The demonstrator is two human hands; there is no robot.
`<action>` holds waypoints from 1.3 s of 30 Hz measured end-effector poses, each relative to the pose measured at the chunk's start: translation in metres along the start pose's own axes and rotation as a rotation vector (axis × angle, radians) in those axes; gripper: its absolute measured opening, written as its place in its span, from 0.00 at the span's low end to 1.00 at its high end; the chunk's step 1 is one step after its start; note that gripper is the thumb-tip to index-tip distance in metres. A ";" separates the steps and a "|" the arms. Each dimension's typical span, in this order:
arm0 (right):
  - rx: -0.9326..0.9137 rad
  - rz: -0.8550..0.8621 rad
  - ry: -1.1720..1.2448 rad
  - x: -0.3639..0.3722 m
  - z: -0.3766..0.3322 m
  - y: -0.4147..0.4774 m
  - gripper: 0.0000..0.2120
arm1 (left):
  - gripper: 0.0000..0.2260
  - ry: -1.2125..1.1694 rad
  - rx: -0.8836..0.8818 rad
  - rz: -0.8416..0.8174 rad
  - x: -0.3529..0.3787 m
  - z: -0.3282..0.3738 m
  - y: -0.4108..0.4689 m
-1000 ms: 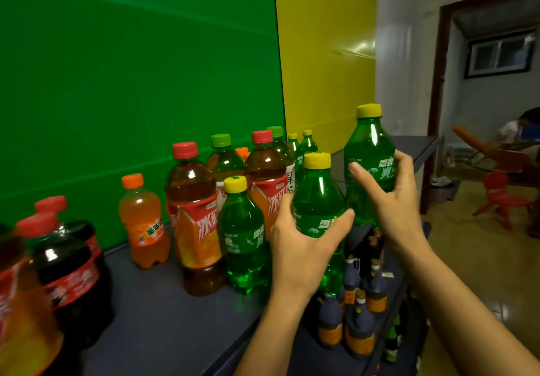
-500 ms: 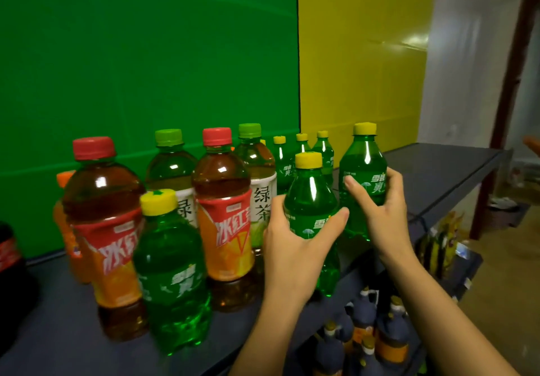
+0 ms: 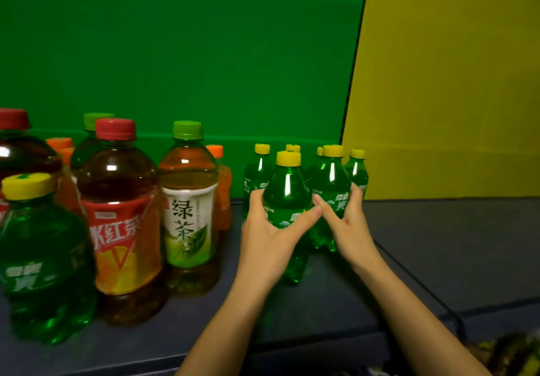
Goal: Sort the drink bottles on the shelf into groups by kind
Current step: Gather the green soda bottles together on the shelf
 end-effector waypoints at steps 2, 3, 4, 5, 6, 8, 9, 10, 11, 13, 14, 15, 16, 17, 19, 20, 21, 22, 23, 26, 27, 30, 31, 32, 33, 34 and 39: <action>0.040 -0.046 0.020 0.001 0.008 0.006 0.47 | 0.25 0.050 -0.012 0.043 0.003 -0.002 0.009; 0.053 -0.068 0.035 0.002 0.011 0.010 0.47 | 0.25 0.059 -0.027 0.066 0.003 -0.004 0.013; 0.063 -0.088 0.049 0.003 0.012 0.013 0.45 | 0.26 0.065 -0.041 0.091 0.004 -0.006 0.016; 0.075 -0.100 0.059 0.004 0.014 0.017 0.43 | 0.25 0.079 -0.053 0.113 0.004 -0.010 0.020; 0.084 -0.110 0.059 0.005 0.016 0.019 0.41 | 0.25 0.100 -0.063 0.131 0.004 -0.012 0.022; 0.090 -0.124 0.048 0.007 0.021 0.023 0.40 | 0.25 0.137 -0.080 0.159 0.004 -0.020 0.027; 0.087 -0.134 0.042 0.008 0.023 0.023 0.40 | 0.25 0.154 -0.086 0.171 0.005 -0.024 0.029; 0.086 -0.136 0.033 0.009 0.023 0.023 0.40 | 0.26 0.174 -0.087 0.181 0.005 -0.028 0.031; 0.091 -0.135 0.023 0.009 0.025 0.023 0.39 | 0.26 0.193 -0.083 0.188 0.005 -0.031 0.032; 0.085 -0.136 -0.005 0.008 0.029 0.024 0.39 | 0.26 0.223 -0.062 0.200 0.006 -0.035 0.035; 0.076 -0.144 -0.027 0.008 0.030 0.024 0.40 | 0.26 0.246 -0.053 0.202 0.007 -0.036 0.037; 0.067 -0.155 -0.051 0.007 0.032 0.024 0.41 | 0.26 0.281 -0.051 0.196 0.007 -0.038 0.039; 0.064 -0.169 -0.082 0.006 0.034 0.023 0.42 | 0.26 0.321 -0.055 0.178 0.006 -0.040 0.040; 0.067 -0.184 -0.118 0.006 0.036 0.022 0.43 | 0.27 0.355 -0.068 0.148 0.006 -0.043 0.042; 0.078 -0.206 -0.185 0.005 0.041 0.019 0.44 | 0.30 0.404 -0.122 0.070 0.007 -0.053 0.043; 0.078 -0.209 -0.213 0.004 0.042 0.018 0.45 | 0.31 0.458 -0.144 0.043 0.006 -0.057 0.042; 0.076 -0.206 -0.244 0.003 0.042 0.017 0.45 | 0.31 0.539 -0.152 0.033 0.004 -0.058 0.039; 0.071 -0.202 -0.276 0.003 0.041 0.016 0.45 | 0.31 0.622 -0.137 0.046 0.003 -0.058 0.037; 0.068 -0.197 -0.306 0.004 0.040 0.016 0.45 | 0.30 0.684 -0.110 0.068 0.001 -0.057 0.035; 0.047 -0.181 -0.366 0.008 0.037 0.017 0.44 | 0.30 0.742 -0.054 0.120 -0.001 -0.056 0.035; 0.038 -0.173 -0.387 0.010 0.036 0.017 0.44 | 0.30 0.747 -0.048 0.130 0.000 -0.056 0.037; 0.041 -0.149 -0.443 0.017 0.034 0.018 0.44 | 0.32 0.759 -0.046 0.166 0.003 -0.059 0.041; 0.043 -0.142 -0.455 0.018 0.034 0.018 0.44 | 0.32 0.775 -0.045 0.176 0.003 -0.059 0.041; 0.041 -0.136 -0.463 0.019 0.034 0.018 0.44 | 0.32 0.790 -0.039 0.185 0.004 -0.059 0.041; 0.041 -0.132 -0.465 0.019 0.035 0.019 0.44 | 0.32 0.796 -0.034 0.190 0.003 -0.060 0.041; 0.043 -0.131 -0.463 0.019 0.035 0.019 0.44 | 0.31 0.795 -0.028 0.189 0.004 -0.060 0.042; -0.011 -0.071 -0.433 0.015 0.029 0.013 0.46 | 0.31 0.825 0.034 0.118 0.003 -0.048 0.028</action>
Point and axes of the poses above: each hand's wrist, its own y-axis towards the middle knuckle, its own x-axis out of the palm, z = x × y, the point moved 3 cm from there along y, towards the middle knuckle, and after that the axes turned 12 degrees about y, right-handed, at the moved point
